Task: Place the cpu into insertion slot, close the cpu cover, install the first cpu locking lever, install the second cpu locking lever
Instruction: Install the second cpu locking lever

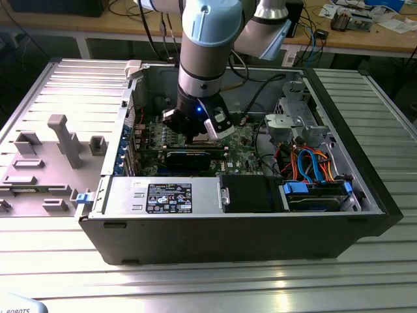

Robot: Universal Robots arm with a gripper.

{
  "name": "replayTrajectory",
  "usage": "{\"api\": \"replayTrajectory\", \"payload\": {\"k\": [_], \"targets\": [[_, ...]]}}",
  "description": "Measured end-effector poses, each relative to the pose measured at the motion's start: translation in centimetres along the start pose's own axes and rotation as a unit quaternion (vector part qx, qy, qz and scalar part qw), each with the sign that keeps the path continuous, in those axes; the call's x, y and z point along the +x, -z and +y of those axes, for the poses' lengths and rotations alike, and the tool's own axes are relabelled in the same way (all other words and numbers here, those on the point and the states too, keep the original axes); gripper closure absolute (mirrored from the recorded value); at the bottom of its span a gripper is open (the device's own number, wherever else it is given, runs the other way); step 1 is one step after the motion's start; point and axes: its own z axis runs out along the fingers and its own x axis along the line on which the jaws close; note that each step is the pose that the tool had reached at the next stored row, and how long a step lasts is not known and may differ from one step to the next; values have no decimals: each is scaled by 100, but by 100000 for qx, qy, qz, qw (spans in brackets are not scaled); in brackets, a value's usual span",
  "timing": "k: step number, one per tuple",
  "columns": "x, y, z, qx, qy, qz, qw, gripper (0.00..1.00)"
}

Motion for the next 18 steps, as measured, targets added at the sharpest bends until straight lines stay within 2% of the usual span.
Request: {"api": "replayTrajectory", "payload": {"k": [6, 12, 16, 17, 18], "targets": [[46, -19, -12, -26, 2, 10, 100000, 89], [99, -100, -23, -302, 26, -8, 100000, 89], [108, -146, -30, -1061, 91, -63, 99994, 89], [106, -165, -34, -1379, 116, -83, 99990, 89], [107, -178, -37, -2040, 180, -120, 99979, 89]]}}
